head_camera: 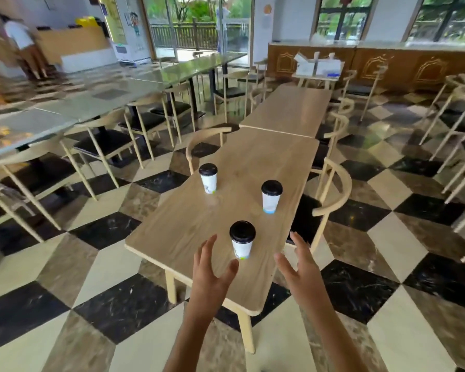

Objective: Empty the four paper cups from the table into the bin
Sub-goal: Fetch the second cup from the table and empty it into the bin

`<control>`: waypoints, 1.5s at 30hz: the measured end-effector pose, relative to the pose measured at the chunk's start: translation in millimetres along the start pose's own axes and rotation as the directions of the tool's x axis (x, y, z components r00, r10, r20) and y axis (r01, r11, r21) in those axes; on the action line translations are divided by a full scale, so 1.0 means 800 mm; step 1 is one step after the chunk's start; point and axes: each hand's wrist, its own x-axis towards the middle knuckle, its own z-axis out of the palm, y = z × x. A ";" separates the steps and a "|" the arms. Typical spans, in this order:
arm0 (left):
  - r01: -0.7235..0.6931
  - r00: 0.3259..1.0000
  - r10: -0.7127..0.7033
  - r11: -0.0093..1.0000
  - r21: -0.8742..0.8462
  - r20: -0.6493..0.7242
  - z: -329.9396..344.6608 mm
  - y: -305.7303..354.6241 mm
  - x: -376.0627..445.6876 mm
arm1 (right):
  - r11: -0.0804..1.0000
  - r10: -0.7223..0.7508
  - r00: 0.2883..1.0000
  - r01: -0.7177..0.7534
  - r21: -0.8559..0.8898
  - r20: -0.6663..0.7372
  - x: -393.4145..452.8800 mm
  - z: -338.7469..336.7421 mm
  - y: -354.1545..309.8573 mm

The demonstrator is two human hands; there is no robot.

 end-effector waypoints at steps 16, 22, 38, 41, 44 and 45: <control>0.190 0.962 -0.227 0.955 0.226 0.153 0.125 -0.109 0.196 | 0.949 0.315 0.946 -0.311 -0.059 0.076 0.191 0.073 0.108; 0.212 0.930 -0.276 0.942 0.261 0.242 0.147 -0.135 0.220 | 0.912 0.411 0.909 -0.411 -0.007 0.070 0.210 0.097 0.124; 0.458 0.878 -0.381 0.845 -0.277 0.290 0.116 -0.095 0.251 | 0.927 0.375 0.924 -0.375 -0.013 0.070 0.222 0.091 0.124; 0.519 0.852 -0.383 0.716 -0.468 0.358 0.113 -0.077 0.248 | 0.935 0.355 0.935 -0.355 0.014 0.021 0.217 0.081 0.116; 0.532 0.843 -0.361 0.671 -0.516 0.399 0.117 -0.061 0.241 | 0.934 0.350 0.937 -0.349 0.078 -0.004 0.208 0.062 0.104; 0.533 0.841 -0.352 0.666 -0.521 0.411 0.118 -0.055 0.238 | 0.933 0.350 0.937 -0.346 0.098 -0.020 0.204 0.056 0.101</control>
